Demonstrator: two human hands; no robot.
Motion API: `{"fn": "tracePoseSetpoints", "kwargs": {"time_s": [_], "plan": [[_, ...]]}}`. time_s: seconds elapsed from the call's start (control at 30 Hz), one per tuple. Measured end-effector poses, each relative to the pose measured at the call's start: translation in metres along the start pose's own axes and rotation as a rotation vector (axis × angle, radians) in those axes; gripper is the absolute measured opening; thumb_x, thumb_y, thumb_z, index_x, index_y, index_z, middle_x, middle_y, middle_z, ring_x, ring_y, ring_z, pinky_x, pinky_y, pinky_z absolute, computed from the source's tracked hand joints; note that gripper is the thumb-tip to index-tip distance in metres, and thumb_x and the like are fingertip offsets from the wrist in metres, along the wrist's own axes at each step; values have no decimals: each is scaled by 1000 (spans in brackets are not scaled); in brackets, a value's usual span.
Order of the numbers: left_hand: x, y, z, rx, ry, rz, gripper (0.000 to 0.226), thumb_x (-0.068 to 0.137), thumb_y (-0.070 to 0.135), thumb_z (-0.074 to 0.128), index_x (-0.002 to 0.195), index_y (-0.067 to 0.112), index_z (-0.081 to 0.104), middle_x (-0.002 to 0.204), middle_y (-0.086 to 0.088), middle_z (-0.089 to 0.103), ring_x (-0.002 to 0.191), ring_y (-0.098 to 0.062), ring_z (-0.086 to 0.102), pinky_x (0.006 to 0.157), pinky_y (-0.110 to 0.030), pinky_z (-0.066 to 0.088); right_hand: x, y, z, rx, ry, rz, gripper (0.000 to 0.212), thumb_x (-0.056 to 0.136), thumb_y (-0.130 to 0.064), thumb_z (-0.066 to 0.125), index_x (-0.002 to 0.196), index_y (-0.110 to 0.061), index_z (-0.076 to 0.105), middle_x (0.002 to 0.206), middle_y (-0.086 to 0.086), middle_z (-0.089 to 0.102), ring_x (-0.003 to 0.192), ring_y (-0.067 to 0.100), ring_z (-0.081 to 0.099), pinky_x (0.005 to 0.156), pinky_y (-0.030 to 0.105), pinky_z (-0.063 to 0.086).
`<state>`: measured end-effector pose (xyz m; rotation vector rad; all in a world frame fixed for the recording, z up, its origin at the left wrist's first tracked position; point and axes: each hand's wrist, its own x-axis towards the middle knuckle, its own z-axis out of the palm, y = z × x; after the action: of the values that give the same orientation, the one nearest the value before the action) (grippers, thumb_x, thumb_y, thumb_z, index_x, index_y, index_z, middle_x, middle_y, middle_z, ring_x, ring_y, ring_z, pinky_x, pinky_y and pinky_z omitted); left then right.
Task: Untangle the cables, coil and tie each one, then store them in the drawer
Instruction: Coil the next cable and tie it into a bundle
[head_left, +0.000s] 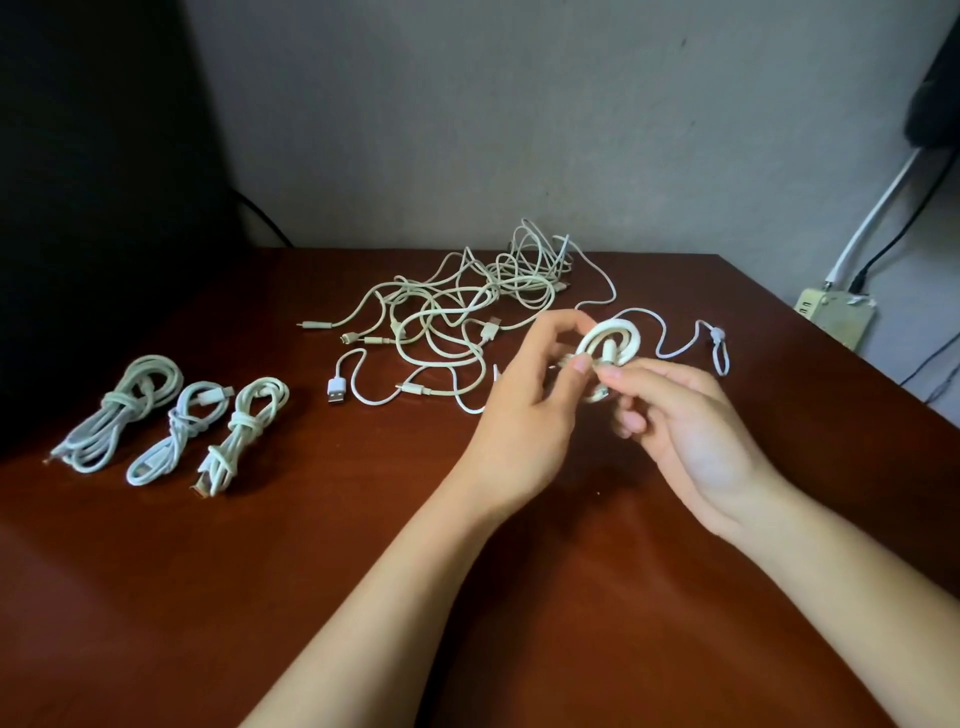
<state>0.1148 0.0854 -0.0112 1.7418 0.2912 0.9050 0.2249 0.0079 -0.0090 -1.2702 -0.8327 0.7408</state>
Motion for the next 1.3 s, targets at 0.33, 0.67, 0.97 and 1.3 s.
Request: {"fn": "tracePoseSetpoints", "kwargs": {"time_s": [0.33, 0.67, 0.97, 1.3], "plan": [[2, 2, -2, -128, -22, -82, 21, 101, 6, 38, 103, 23, 49, 76, -2, 50, 43, -7, 35, 46, -17, 32, -3, -2, 0, -220, 131, -144, 28, 86, -27, 66, 62, -14, 67, 52, -8, 40, 58, 7, 35, 66, 24, 30], [1, -4, 1, -317, -92, -184, 14, 95, 17, 44, 105, 22, 53, 75, -2, 59, 65, -24, 36, 57, -28, 31, 1, 1, -3, -464, 364, -455, 23, 80, -26, 76, 80, -29, 53, 70, -7, 62, 62, 12, 62, 63, 31, 49], [-1, 5, 3, -172, -169, -210, 28, 99, 10, 46, 126, 18, 52, 85, -4, 56, 66, -19, 50, 59, -28, 41, 0, -2, -5, -445, 233, -578, 30, 83, -10, 68, 87, -39, 61, 81, -15, 69, 73, 7, 66, 67, 20, 52], [-6, -8, 8, 455, -138, 70, 62, 84, 14, 69, 137, 23, 39, 119, -1, 59, 113, -18, 54, 96, -35, 43, 3, -2, -8, -322, 207, -460, 20, 85, -1, 67, 75, -18, 62, 61, -6, 63, 46, 6, 54, 51, 19, 46]]}}
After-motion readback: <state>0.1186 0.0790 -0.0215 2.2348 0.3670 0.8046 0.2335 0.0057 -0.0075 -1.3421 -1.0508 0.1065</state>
